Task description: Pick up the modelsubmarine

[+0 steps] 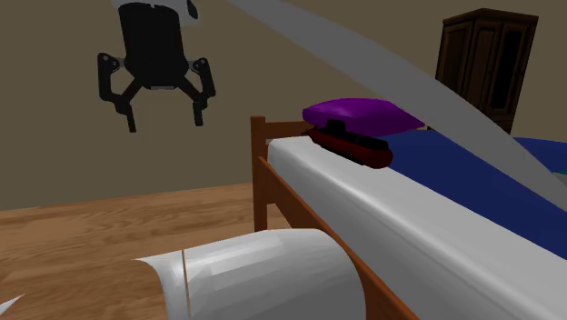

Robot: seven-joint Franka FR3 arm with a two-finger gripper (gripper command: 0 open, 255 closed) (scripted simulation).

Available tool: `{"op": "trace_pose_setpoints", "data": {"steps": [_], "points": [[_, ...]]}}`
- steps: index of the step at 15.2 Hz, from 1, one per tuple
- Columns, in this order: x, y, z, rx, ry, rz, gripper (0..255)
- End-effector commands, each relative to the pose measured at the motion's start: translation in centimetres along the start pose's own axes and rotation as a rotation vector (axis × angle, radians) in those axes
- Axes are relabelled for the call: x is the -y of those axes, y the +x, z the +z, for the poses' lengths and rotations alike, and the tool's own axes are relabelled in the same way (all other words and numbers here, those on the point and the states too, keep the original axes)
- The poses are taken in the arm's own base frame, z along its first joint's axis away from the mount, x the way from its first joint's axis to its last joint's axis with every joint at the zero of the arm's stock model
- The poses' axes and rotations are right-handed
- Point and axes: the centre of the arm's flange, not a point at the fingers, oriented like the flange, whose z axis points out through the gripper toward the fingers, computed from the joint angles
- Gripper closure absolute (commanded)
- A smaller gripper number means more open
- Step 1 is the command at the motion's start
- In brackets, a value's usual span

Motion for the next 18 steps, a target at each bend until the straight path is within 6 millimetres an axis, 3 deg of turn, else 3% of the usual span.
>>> {"op": "trace_pose_setpoints", "data": {"steps": [1, 18], "points": [[0.0, 0.0, 0.0, 0.000, 0.000, 0.000, 0], [-20.7, 7.3, 1.3, -0.026, -0.020, 0.106, 0]]}}
